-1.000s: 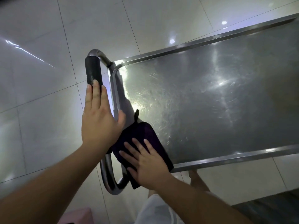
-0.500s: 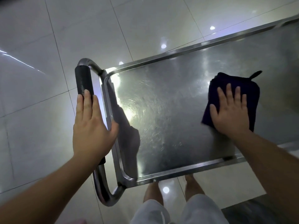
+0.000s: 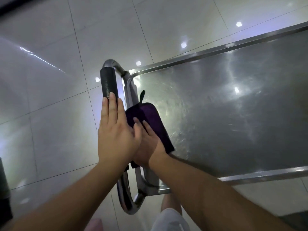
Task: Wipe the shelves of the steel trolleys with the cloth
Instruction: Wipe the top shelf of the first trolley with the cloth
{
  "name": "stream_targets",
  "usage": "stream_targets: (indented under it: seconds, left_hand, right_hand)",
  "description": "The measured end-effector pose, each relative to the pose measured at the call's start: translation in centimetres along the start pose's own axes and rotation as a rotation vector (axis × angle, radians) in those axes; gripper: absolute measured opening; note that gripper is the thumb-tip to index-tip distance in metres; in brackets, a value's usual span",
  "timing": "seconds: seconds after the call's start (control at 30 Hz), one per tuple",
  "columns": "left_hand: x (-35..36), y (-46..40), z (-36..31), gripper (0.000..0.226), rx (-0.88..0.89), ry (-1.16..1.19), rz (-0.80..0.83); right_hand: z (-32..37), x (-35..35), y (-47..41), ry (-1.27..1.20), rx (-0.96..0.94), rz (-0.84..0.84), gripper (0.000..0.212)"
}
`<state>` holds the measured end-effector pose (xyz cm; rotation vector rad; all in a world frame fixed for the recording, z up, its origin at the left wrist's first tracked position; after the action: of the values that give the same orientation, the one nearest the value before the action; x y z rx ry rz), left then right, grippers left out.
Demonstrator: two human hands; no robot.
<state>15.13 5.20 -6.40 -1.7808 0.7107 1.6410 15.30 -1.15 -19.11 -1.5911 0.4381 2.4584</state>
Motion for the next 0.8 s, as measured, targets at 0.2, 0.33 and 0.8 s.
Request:
stream_targets:
  seconds: [0.2, 0.33, 0.8]
  left_hand:
    - [0.0, 0.0, 0.2, 0.080, 0.018, 0.031, 0.013]
    - [0.1, 0.0, 0.3, 0.078, -0.004, 0.041, 0.049]
    - [0.6, -0.1, 0.6, 0.084, 0.015, -0.004, 0.048]
  right_hand:
    - [-5.9, -2.3, 0.2, 0.030, 0.069, -0.071, 0.065]
    - [-20.4, -7.7, 2.6, 0.134, 0.421, -0.169, 0.069]
    - [-27.8, -12.0, 3.2, 0.156, 0.779, -0.208, 0.073]
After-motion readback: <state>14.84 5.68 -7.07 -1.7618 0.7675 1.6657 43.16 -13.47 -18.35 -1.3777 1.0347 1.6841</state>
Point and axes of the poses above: each hand's wrist, its own y-axis away from the middle knuckle, its own x-axis out of the palm, z = x × y, the point moved 6 cm from there along -y, towards the middle knuckle, and after that the axes turned 8 degrees about -z, right-handed, at the moved point
